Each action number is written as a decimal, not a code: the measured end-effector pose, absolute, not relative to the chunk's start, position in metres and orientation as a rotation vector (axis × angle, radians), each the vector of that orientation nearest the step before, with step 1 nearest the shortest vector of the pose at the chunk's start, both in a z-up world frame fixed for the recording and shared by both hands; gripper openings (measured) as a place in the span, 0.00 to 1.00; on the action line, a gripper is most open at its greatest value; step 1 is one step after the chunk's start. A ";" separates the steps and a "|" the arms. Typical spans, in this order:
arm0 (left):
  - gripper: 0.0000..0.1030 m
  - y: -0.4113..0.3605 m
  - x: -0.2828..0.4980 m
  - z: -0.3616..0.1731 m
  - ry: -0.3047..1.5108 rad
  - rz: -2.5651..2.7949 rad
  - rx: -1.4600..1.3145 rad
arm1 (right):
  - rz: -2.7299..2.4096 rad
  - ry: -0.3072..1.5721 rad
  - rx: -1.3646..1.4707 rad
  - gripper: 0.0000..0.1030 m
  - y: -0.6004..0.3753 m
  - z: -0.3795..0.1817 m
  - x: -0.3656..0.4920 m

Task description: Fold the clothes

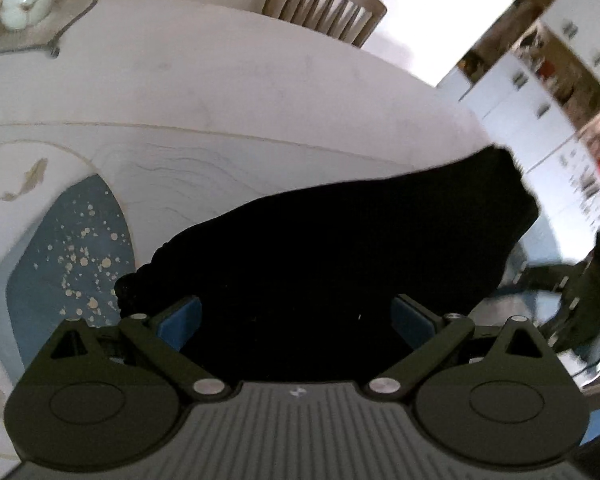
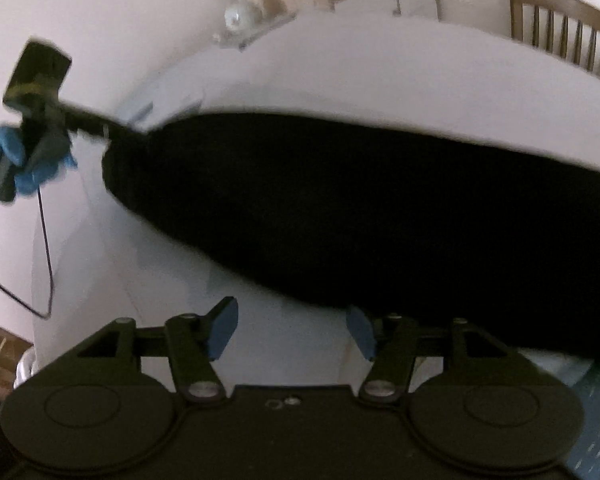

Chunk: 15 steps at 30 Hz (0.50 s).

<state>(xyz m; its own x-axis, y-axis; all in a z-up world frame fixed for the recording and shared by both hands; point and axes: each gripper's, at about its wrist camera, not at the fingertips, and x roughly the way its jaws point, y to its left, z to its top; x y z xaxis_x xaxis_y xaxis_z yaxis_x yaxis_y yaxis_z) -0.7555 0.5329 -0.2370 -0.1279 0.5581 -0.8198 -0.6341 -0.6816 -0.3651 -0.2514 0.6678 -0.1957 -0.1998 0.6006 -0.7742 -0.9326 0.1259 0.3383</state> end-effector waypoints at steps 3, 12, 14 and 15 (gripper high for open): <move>0.98 0.531 -0.755 -0.237 0.116 1.918 -1.338 | 1.486 1.000 -0.395 1.00 0.674 -0.189 -0.242; 0.98 0.524 -0.754 -0.234 0.130 1.941 -1.347 | 1.518 1.043 -0.340 1.00 0.671 -0.201 -0.229; 0.98 0.526 -0.754 -0.234 0.136 1.944 -1.351 | 1.540 1.068 -0.286 1.00 0.674 -0.205 -0.227; 0.98 0.527 -0.754 -0.234 0.138 1.944 -1.352 | 1.555 1.076 -0.269 1.00 0.678 -0.207 -0.228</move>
<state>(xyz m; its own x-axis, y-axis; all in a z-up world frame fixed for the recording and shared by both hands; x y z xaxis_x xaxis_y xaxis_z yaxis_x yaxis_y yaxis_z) -0.7540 0.5266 -0.2341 -0.1602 0.5130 -0.8433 -0.6272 -0.7126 -0.3143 -0.2278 0.6780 -0.2067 -0.3067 0.6618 -0.6841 -0.8735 0.0898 0.4785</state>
